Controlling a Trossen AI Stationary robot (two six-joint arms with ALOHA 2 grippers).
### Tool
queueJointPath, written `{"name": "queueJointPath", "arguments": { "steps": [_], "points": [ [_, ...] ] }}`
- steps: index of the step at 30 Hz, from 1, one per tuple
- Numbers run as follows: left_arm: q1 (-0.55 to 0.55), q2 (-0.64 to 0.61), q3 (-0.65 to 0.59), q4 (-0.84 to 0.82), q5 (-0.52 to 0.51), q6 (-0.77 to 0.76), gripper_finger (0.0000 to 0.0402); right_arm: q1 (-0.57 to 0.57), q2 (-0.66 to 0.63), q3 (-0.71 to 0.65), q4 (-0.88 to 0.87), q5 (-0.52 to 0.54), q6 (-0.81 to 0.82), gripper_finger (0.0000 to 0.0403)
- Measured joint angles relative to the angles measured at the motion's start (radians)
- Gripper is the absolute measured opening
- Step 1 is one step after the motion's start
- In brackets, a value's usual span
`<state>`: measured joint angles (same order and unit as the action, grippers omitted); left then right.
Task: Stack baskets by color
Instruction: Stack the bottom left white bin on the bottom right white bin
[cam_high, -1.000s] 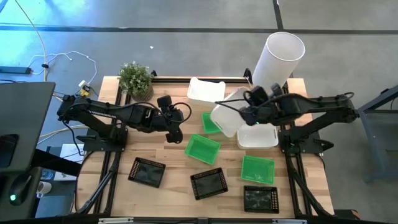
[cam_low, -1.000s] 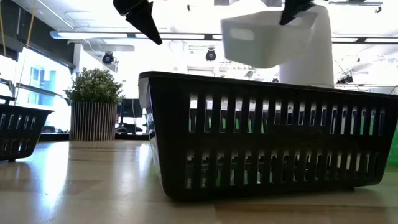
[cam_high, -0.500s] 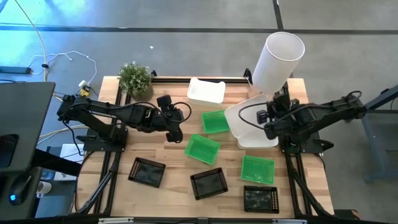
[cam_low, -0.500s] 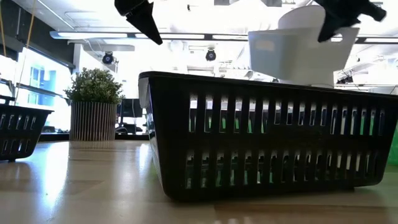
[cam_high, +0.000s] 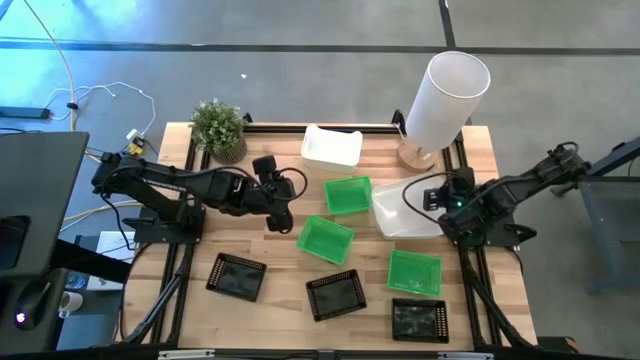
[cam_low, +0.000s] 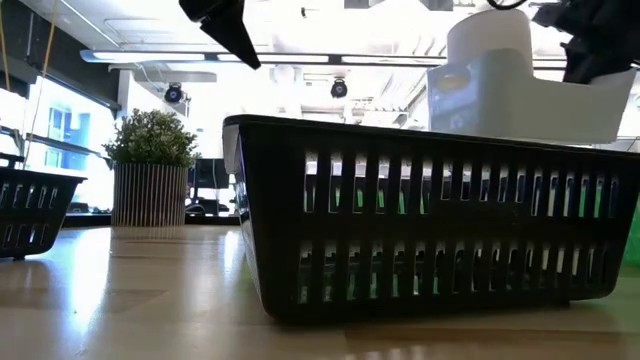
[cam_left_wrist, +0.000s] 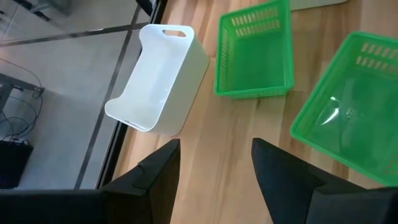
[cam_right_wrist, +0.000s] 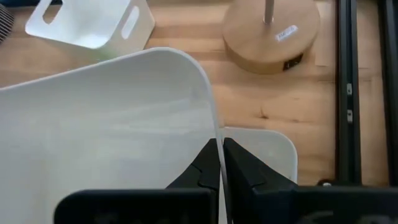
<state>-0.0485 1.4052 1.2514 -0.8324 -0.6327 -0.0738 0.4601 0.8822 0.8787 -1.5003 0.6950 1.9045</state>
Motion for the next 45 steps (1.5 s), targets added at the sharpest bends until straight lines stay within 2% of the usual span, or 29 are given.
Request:
{"name": "queueJointPath", "arguments": {
  "steps": [6, 18, 28, 32, 34, 38, 45],
  "points": [
    [-0.015, 0.0, 0.0, 0.0, 0.0, 0.033, 0.0184, 0.041, 0.0, 0.009, -0.073, -0.038, 0.108, 0.0],
    [-0.018, 0.0, 0.0, -0.001, 0.0, 0.026, 0.0184, 0.053, -0.09, 0.009, -0.07, -0.044, 0.114, 0.0],
    [-0.018, 0.0, 0.0, -0.012, 0.0, 0.035, 0.0184, 0.049, -0.12, 0.009, -0.071, -0.163, 0.222, 0.0],
    [-0.018, 0.0, 0.0, -0.012, 0.0, 0.044, 0.0184, 0.049, -0.115, 0.009, -0.071, -0.245, 0.272, 0.0],
    [-0.018, 0.0, 0.0, -0.012, 0.0, 0.057, 0.0184, 0.046, -0.104, 0.009, -0.072, -0.249, 0.284, 0.0],
    [-0.018, 0.0, 0.0, -0.014, 0.0, 0.069, 0.0184, -0.001, -0.07, 0.009, -0.07, -0.239, 0.262, 0.0],
    [-0.018, 0.0, 0.0, -0.05, 0.0, 0.07, 0.0184, -0.104, -0.015, 0.009, -0.071, -0.264, 0.135, 0.0]
  ]
}}
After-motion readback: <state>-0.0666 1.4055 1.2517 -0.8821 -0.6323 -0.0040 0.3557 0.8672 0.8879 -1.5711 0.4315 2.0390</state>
